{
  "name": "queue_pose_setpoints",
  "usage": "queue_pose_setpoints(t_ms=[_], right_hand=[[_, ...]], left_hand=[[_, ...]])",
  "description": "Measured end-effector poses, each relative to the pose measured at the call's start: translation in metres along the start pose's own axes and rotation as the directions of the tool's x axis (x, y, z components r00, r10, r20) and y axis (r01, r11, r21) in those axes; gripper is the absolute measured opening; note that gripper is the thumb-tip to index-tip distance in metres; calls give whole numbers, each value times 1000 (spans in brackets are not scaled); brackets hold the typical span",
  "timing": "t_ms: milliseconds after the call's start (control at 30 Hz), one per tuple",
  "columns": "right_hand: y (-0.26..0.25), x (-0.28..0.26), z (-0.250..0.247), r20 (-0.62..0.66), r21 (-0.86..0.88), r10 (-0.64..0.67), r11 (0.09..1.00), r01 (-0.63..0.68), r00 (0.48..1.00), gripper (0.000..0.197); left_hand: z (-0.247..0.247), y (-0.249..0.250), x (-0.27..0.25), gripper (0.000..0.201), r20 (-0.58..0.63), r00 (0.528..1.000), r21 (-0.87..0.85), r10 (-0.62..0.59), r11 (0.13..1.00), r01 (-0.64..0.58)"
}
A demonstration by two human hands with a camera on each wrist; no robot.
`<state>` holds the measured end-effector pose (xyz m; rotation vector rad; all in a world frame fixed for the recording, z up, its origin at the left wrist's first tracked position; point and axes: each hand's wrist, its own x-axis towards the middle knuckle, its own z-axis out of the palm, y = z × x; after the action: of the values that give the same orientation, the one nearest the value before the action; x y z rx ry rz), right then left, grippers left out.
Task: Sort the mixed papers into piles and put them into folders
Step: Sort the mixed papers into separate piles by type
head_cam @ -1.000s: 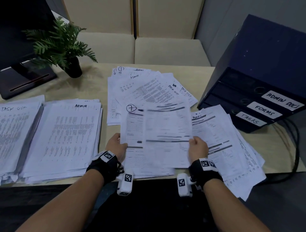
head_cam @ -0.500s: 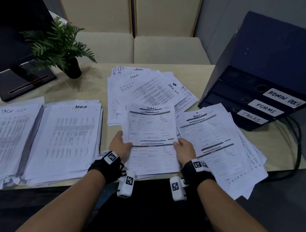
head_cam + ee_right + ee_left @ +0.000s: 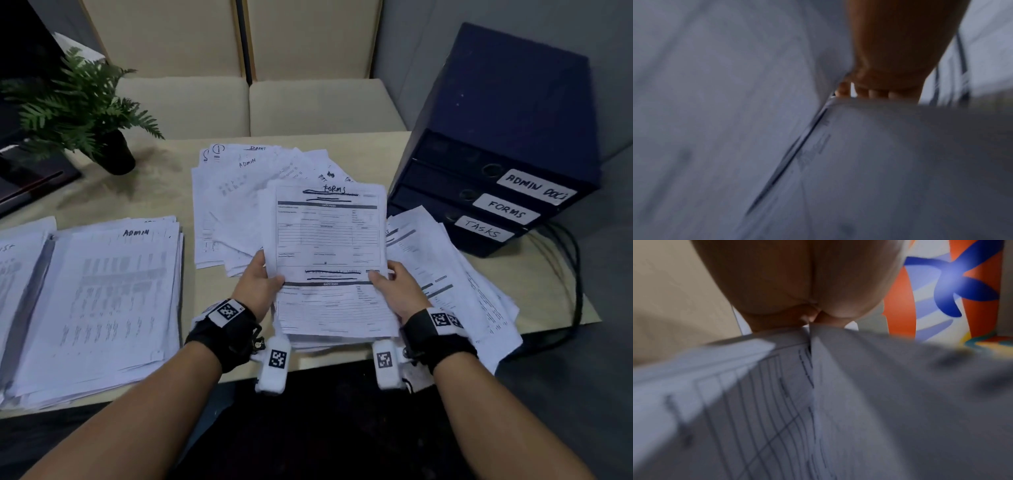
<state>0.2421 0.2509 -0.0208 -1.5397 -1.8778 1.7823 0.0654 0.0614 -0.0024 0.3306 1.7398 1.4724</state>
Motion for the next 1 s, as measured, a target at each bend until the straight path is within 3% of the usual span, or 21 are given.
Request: queue_pose_setpoints(t_ms=[100, 200, 333, 467, 600, 700, 800, 1000], right_hand=[[9, -7, -31, -25, -44, 6, 999, -7, 1000, 30], [12, -13, -60, -138, -222, -74, 974, 42, 988, 18], [21, -3, -100, -239, -493, -55, 867, -72, 969, 22], [36, 14, -118, -278, -640, 25, 740, -205, 960, 30], [41, 19, -110, -322, -668, 57, 693, -270, 945, 38], [34, 19, -96, -392, -716, -13, 632, -296, 920, 47], [14, 20, -75, -377, -704, -86, 673, -226, 922, 45], [-35, 21, 6, -176, -501, -191, 862, 79, 966, 24]], left_hand=[[30, -10, 7, 42, 32, 999, 59, -41, 997, 39], [60, -19, 11, 42, 118, 981, 252, -151, 961, 118], [89, -22, 12, 52, 171, 943, 373, -284, 905, 205], [86, -18, 12, 46, 169, 951, 448, -257, 880, 158], [67, -13, 13, 35, 131, 974, 517, -183, 851, 91], [50, -8, 18, 34, 105, 985, 529, -139, 846, 63], [37, 2, 22, 33, 70, 993, 524, -91, 851, 41], [-16, 21, 34, 32, 0, 1000, 589, -4, 808, 3]])
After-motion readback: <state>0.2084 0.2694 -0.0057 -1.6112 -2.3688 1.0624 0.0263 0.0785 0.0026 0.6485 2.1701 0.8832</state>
